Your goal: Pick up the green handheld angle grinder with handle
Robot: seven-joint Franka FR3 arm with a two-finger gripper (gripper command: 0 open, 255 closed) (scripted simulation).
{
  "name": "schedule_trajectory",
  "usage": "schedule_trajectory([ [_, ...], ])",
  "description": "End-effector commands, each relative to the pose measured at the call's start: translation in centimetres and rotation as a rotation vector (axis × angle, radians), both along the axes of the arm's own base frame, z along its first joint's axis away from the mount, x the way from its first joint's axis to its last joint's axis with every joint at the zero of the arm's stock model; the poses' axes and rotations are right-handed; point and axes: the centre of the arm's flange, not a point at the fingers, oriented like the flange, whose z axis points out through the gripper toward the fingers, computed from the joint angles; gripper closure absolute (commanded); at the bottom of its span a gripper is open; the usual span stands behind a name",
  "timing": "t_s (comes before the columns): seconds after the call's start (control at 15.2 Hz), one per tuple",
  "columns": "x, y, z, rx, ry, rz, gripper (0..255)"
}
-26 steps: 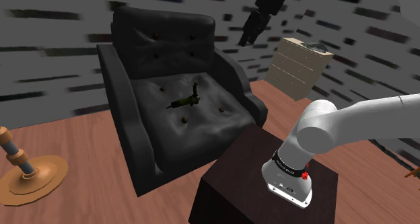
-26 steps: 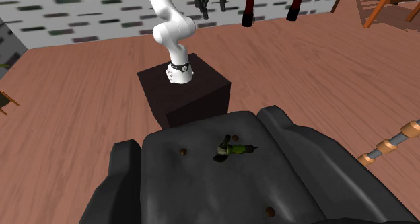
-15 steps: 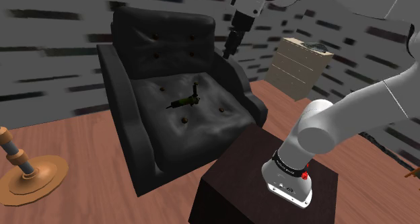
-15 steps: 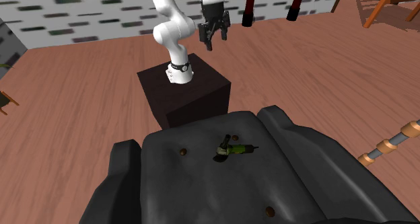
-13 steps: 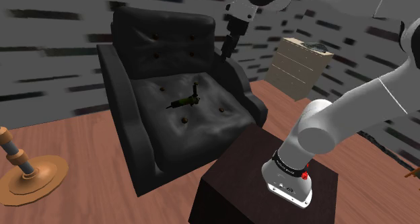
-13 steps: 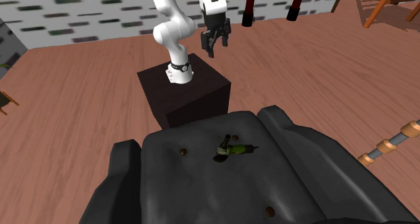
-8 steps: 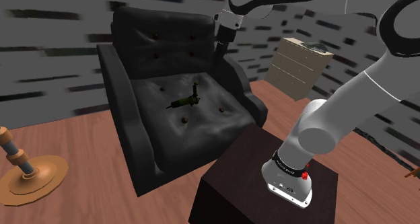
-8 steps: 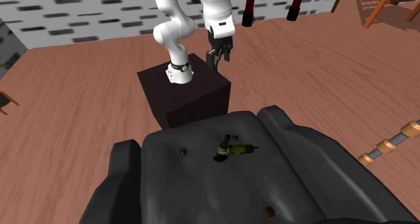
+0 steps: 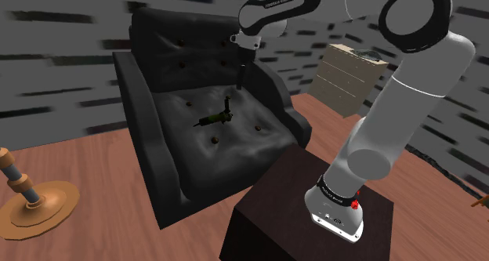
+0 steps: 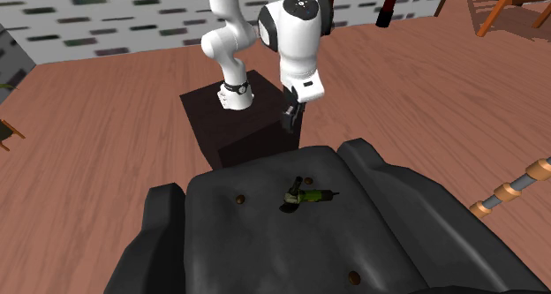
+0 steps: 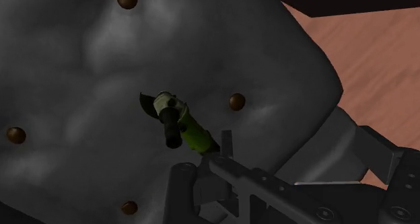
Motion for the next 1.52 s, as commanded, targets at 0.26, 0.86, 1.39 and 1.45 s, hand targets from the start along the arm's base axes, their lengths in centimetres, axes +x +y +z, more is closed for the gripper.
schedule_trajectory([
  [0.26,5.7,-0.6,-6.8,-0.001,0.057,0.109,0],
  [0.86,13.4,-0.5,-17.2,-0.002,0.142,0.27,0],
  [1.39,17.0,0.0,-24.4,-0.003,0.186,0.353,0],
  [1.45,17.0,0.0,-24.9,-0.003,0.186,0.353,0],
])
